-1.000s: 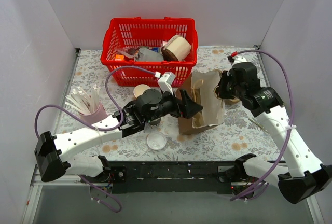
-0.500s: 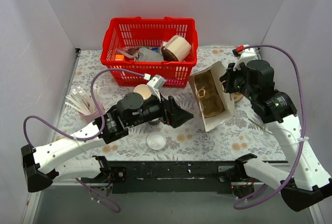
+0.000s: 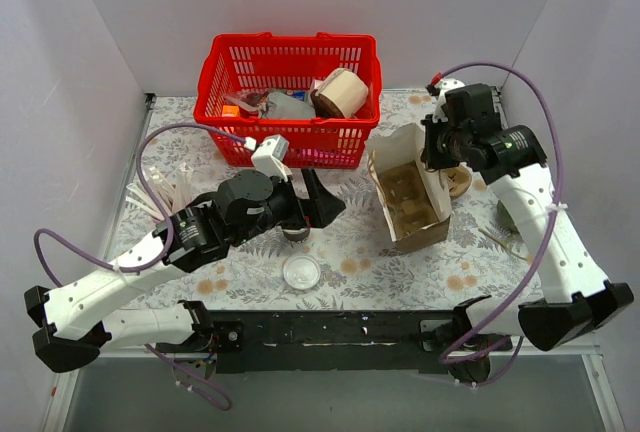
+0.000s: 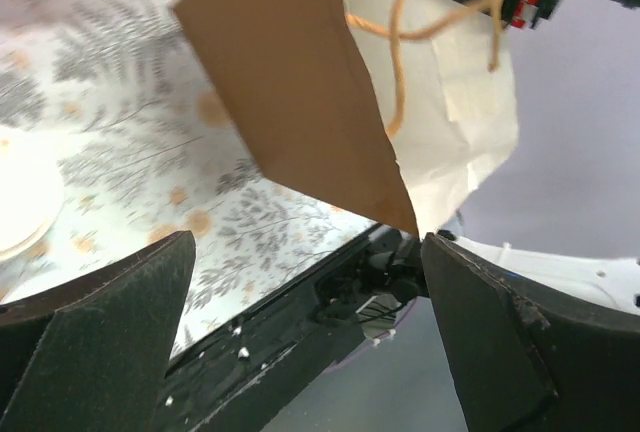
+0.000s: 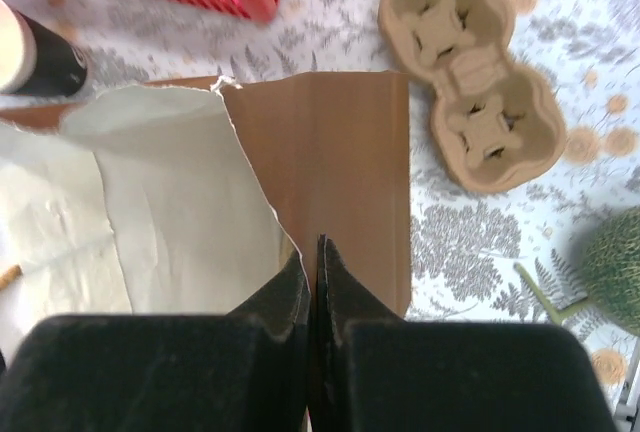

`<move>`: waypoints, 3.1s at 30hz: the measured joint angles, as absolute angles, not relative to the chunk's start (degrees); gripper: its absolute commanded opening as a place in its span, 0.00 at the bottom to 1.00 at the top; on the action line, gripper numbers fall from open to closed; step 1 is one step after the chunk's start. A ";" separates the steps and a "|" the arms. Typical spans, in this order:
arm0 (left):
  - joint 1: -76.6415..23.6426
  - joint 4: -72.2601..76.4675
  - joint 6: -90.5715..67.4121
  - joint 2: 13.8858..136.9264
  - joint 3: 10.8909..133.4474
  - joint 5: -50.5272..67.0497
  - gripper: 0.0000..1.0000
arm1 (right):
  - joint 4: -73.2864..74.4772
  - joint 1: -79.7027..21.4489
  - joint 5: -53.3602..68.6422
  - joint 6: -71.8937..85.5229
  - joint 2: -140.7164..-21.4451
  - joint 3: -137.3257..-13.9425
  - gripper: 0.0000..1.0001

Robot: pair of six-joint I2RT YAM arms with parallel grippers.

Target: Pack the takeout coffee

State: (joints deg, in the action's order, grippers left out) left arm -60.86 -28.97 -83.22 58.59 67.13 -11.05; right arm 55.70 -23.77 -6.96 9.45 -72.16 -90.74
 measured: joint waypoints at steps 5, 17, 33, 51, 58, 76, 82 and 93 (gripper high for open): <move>-60.86 -41.69 -89.54 57.17 68.75 -17.93 0.98 | 58.17 -21.26 -2.94 8.84 -76.60 -90.21 0.01; -57.89 -47.31 -93.71 57.32 68.45 -21.21 0.98 | 58.89 -16.71 1.10 8.38 -81.41 -90.61 0.71; -34.41 -40.77 -90.63 61.19 60.58 -14.46 0.98 | 58.28 -21.39 -5.37 9.85 -79.13 -119.72 0.94; -25.21 -33.69 -94.83 46.52 39.00 -3.14 0.98 | 44.34 -54.15 -7.18 15.55 -97.82 -100.64 0.89; -25.21 -27.79 -97.38 46.11 34.44 1.74 0.98 | 38.81 -53.95 -5.98 18.39 -100.82 -94.15 0.75; -25.17 -19.18 -100.99 51.27 32.25 4.62 0.88 | 32.77 -51.18 -3.64 21.23 -105.10 -89.76 0.45; -25.17 -17.98 -101.03 53.28 32.25 5.06 0.86 | 32.71 -51.11 -1.10 20.99 -105.67 -89.38 0.41; -25.17 -15.73 -101.36 55.29 31.22 6.07 0.72 | 31.46 -51.07 2.31 21.06 -105.82 -88.60 0.25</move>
State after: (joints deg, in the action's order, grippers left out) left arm -25.17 -15.73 -101.36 55.29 31.22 6.07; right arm 31.46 -51.07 2.31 21.06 -105.82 -88.60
